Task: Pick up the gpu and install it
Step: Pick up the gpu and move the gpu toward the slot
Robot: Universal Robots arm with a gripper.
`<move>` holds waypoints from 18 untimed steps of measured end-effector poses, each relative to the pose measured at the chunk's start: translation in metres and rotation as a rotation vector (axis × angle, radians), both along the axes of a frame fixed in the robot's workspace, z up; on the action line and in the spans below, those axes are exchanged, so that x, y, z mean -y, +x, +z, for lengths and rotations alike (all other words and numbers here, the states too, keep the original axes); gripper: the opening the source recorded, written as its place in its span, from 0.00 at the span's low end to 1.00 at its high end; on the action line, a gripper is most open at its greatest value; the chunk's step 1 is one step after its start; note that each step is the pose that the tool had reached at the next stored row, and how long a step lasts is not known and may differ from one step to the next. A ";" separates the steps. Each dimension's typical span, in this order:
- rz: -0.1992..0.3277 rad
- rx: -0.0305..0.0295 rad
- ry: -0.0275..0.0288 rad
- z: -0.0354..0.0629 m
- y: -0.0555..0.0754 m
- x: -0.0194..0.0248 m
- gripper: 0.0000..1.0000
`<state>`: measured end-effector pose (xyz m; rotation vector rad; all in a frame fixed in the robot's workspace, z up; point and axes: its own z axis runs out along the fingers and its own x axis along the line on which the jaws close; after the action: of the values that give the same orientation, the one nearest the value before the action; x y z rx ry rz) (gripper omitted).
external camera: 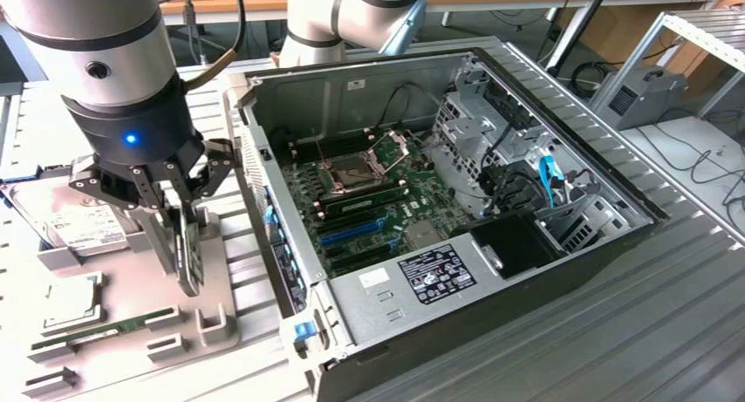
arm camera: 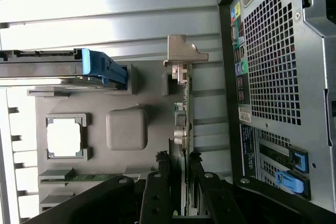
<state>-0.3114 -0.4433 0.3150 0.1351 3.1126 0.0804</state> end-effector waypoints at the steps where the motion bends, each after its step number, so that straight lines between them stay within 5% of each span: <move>1: 0.000 0.0000 0.0001 0.0004 0.000 0.0000 0.26; 18: 0.000 0.0000 0.0018 0.0067 0.000 0.0000 0.26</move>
<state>-0.3114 -0.4433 0.3217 0.1352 3.1125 0.0832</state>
